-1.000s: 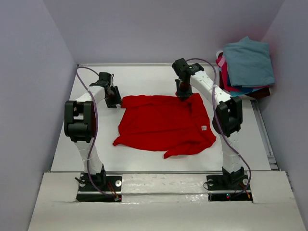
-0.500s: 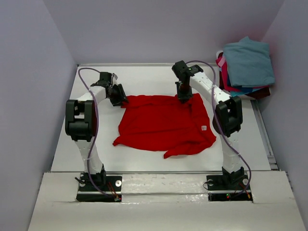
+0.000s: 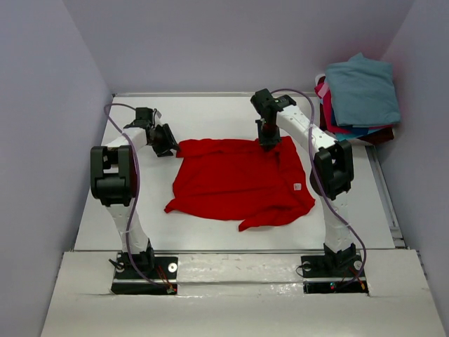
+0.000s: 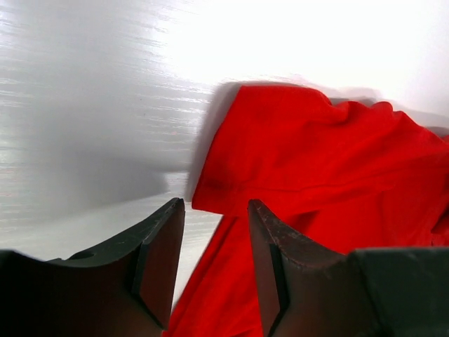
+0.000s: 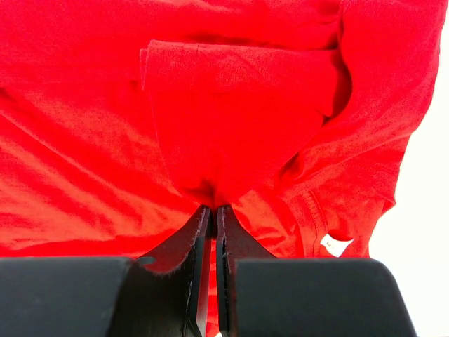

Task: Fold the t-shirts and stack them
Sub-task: Flatten the tshirt out

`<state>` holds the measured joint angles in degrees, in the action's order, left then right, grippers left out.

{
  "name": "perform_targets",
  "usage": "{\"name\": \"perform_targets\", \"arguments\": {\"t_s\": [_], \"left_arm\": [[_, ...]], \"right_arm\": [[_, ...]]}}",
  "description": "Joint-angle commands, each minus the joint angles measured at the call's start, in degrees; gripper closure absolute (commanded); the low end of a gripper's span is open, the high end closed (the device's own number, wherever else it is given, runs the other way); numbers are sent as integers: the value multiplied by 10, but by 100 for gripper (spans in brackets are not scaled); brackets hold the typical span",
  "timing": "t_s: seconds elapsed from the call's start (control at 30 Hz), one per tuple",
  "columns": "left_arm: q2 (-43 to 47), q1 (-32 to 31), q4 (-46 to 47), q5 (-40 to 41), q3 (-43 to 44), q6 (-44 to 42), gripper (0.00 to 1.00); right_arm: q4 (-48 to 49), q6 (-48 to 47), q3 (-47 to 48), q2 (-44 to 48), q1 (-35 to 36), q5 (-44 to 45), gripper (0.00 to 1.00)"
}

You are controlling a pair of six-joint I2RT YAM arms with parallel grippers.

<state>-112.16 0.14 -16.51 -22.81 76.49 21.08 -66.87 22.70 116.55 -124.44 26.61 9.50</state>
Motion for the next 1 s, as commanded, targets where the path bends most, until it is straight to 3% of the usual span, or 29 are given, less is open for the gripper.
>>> {"name": "perform_targets", "arguments": {"t_s": [0.0,0.57,0.83,0.87,0.97], "left_arm": [[4,4,0,-11,2,-2,47],[-25,4,16,-60,-1,6,50],[-26,4,17,-66,9,5,76],[-25,4,17,-65,10,5,85],[-21,4,15,-65,16,5,94]], "right_arm": [[3,3,6,31,-1,9,93],[1,4,15,24,-1,10,93],[1,4,17,21,-1,11,93],[1,4,18,22,-1,11,93],[2,5,18,23,-1,12,93]]}}
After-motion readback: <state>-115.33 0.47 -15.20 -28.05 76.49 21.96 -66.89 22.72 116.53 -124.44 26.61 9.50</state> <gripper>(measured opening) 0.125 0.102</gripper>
